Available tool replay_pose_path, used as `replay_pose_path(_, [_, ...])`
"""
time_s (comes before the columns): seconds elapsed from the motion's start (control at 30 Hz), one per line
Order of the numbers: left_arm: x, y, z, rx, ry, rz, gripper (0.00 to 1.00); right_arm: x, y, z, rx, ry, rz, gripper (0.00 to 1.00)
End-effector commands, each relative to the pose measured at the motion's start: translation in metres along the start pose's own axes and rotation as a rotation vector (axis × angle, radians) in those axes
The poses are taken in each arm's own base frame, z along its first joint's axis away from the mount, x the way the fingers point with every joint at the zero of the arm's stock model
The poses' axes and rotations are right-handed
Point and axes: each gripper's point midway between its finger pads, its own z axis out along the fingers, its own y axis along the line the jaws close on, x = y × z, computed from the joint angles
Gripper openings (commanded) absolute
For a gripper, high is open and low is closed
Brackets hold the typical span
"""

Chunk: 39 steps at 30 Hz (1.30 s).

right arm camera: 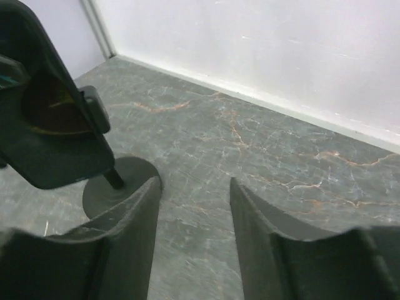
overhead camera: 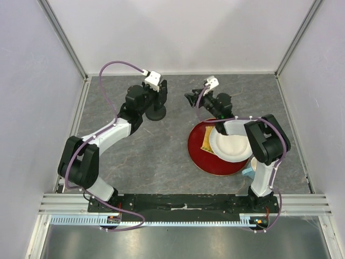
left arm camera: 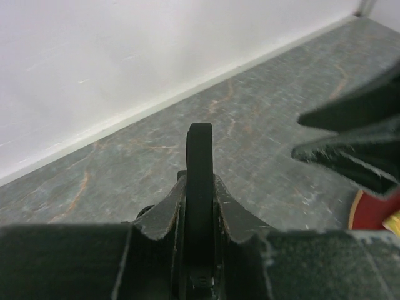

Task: Place the phone on the phone stand

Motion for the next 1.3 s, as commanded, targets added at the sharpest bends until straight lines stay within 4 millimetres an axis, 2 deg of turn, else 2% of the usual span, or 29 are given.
replay_pose_path(0.0, [-0.024, -0.026, -0.020, 0.252, -0.005, 0.056, 0.02, -0.006, 0.039, -0.008, -0.394, 0.036, 0.132, 0.61])
replay_pose_path(0.03, [-0.029, -0.026, -0.023, 0.266, -0.012, 0.058, 0.02, -0.008, 0.047, -0.013, -0.472, 0.034, 0.128, 0.70])
replay_pose_path(0.1, [-0.039, -0.028, -0.034, 0.342, -0.035, 0.046, 0.02, -0.005, 0.055, -0.016, -0.527, 0.037, 0.141, 0.80])
replay_pose_path(0.13, [-0.042, -0.030, -0.040, 0.374, -0.040, 0.044, 0.02, -0.010, 0.066, -0.022, -0.603, 0.027, 0.132, 0.85])
replay_pose_path(0.17, [-0.043, -0.032, -0.046, 0.427, -0.049, 0.041, 0.02, -0.010, 0.070, -0.023, -0.634, 0.023, 0.142, 0.87])
replay_pose_path(0.2, [-0.049, -0.032, -0.053, 0.443, -0.068, 0.048, 0.02, -0.010, 0.074, -0.025, -0.659, 0.020, 0.158, 0.88])
replay_pose_path(0.23, [-0.050, -0.033, -0.056, 0.464, -0.070, 0.046, 0.02, -0.018, 0.078, -0.027, -0.689, -0.007, 0.165, 0.89])
replay_pose_path(0.33, [-0.053, -0.035, -0.070, 0.559, -0.090, 0.032, 0.02, -0.019, 0.087, -0.030, -0.740, -0.020, 0.196, 0.90])
replay_pose_path(0.47, [-0.054, -0.043, -0.082, 0.672, -0.101, 0.012, 0.02, -0.019, 0.106, -0.024, -0.805, -0.021, 0.202, 0.91])
replay_pose_path(0.63, [-0.045, -0.051, -0.082, 0.761, -0.090, -0.016, 0.02, -0.009, 0.124, -0.016, -0.831, 0.005, 0.202, 0.91])
replay_pose_path(0.77, [-0.042, -0.056, -0.082, 0.812, -0.086, -0.028, 0.02, -0.006, 0.130, -0.012, -0.850, 0.015, 0.205, 0.88])
replay_pose_path(1.07, [-0.034, -0.055, -0.077, 0.808, -0.082, -0.031, 0.02, 0.004, 0.139, -0.016, -0.912, 0.057, 0.221, 0.64])
replay_pose_path(1.17, [-0.031, -0.055, -0.074, 0.815, -0.077, -0.040, 0.02, 0.001, 0.142, -0.016, -0.922, 0.049, 0.217, 0.51])
replay_pose_path(1.27, [-0.028, -0.055, -0.072, 0.815, -0.074, -0.046, 0.02, 0.001, 0.147, -0.017, -0.937, 0.044, 0.214, 0.33])
